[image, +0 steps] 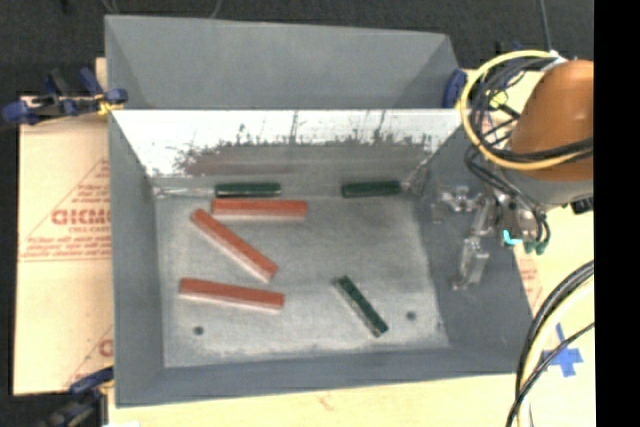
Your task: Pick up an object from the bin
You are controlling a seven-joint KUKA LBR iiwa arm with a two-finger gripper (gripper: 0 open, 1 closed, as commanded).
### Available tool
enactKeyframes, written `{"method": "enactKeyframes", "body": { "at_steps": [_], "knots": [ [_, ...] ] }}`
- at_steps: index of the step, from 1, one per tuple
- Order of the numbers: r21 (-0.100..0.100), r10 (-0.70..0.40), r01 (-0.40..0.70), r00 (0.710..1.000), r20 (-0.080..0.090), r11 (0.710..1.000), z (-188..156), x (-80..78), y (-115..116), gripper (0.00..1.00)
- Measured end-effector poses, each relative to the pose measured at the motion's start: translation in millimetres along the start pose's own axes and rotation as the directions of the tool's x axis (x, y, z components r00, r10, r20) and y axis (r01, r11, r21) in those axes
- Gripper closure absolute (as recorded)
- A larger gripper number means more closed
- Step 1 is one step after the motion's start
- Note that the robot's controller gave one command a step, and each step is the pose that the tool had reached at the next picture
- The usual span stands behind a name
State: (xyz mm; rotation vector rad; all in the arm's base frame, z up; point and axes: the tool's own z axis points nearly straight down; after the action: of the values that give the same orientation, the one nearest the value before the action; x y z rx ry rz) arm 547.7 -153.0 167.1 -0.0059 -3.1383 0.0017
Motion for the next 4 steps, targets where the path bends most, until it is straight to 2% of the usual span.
{"method": "enactKeyframes", "body": {
  "at_steps": [1,2,3,4],
  "knots": [
    [-0.002,-0.066,0.066,0.998,0.001,0.998,100.1,23.3,67.0,0.00],
    [-0.004,-0.045,0.045,0.999,0.004,0.999,90.8,42.6,127.6,0.00],
    [0.002,-0.056,0.056,0.998,0.019,0.998,95.1,70.1,129.7,0.00],
    [0.001,-0.059,0.059,0.998,0.007,0.998,96.9,72.8,130.1,1.00]
  ]
}}
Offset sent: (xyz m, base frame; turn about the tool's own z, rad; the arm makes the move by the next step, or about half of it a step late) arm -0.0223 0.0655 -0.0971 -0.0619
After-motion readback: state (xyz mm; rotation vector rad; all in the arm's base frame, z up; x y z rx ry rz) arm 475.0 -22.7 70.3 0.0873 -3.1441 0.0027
